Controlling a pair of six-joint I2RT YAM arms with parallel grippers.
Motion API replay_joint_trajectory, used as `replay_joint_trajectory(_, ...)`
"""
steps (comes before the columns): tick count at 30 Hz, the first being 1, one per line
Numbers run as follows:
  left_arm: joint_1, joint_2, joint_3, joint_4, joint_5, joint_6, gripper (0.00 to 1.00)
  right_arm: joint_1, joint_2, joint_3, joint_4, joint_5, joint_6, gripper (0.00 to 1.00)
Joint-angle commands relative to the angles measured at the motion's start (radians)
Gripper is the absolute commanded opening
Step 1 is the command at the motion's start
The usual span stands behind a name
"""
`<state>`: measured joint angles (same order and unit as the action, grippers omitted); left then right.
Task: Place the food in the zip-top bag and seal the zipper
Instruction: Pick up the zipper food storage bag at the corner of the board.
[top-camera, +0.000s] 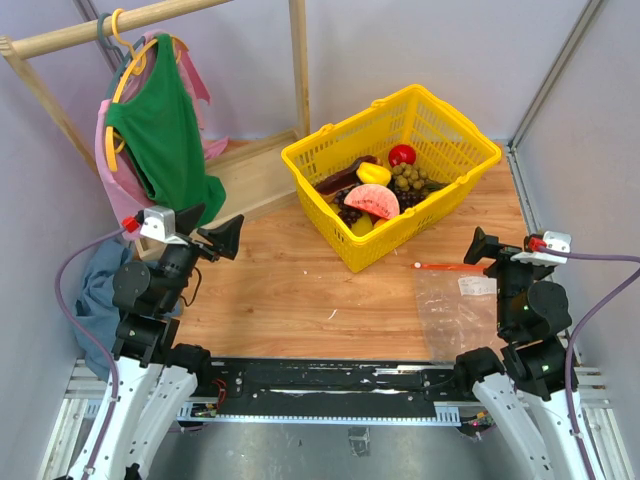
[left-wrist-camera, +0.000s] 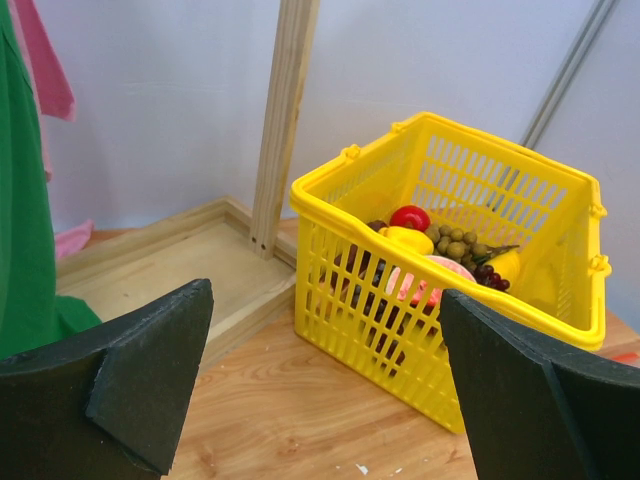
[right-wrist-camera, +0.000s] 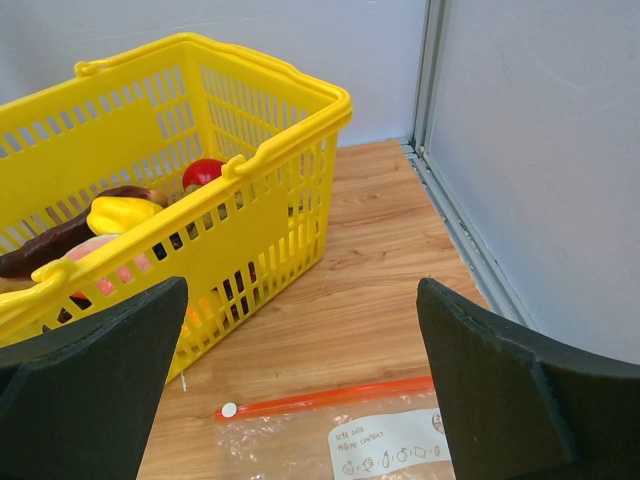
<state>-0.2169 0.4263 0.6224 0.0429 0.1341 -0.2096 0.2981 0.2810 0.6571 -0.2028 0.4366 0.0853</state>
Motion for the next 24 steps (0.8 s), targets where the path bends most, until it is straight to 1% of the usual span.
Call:
replay_joint_trajectory(1,0.011,0.011,0.000,0.018,0.010,0.000,0.99,-0.030,0.009,0.017,-0.007,-0.014,0.035,0.98)
replay_joint_trajectory(8,0.011,0.062,0.017,0.006,0.011,-0.018,0.99,-0.031,0.039,0.030,-0.050,-0.071,0.065,0.98)
replay_joint_trajectory(13,0.011,0.126,0.035,-0.019,0.017,-0.078,0.99,-0.030,0.042,0.043,-0.095,-0.072,0.096,0.98)
replay_joint_trajectory(16,0.011,0.159,0.065,-0.069,0.012,-0.083,0.99,-0.031,0.062,0.056,-0.158,-0.063,0.147,0.98)
replay_joint_trajectory(19,0.011,0.157,0.061,-0.076,-0.006,-0.078,0.99,-0.031,0.112,0.080,-0.245,-0.043,0.213,0.98)
replay_joint_trajectory(22,0.010,0.155,0.052,-0.089,-0.019,-0.059,0.99,-0.031,0.181,0.099,-0.355,-0.004,0.289,0.98)
replay_joint_trajectory(24,0.008,0.151,0.050,-0.098,-0.023,-0.052,0.99,-0.031,0.228,0.094,-0.396,0.045,0.338,0.98)
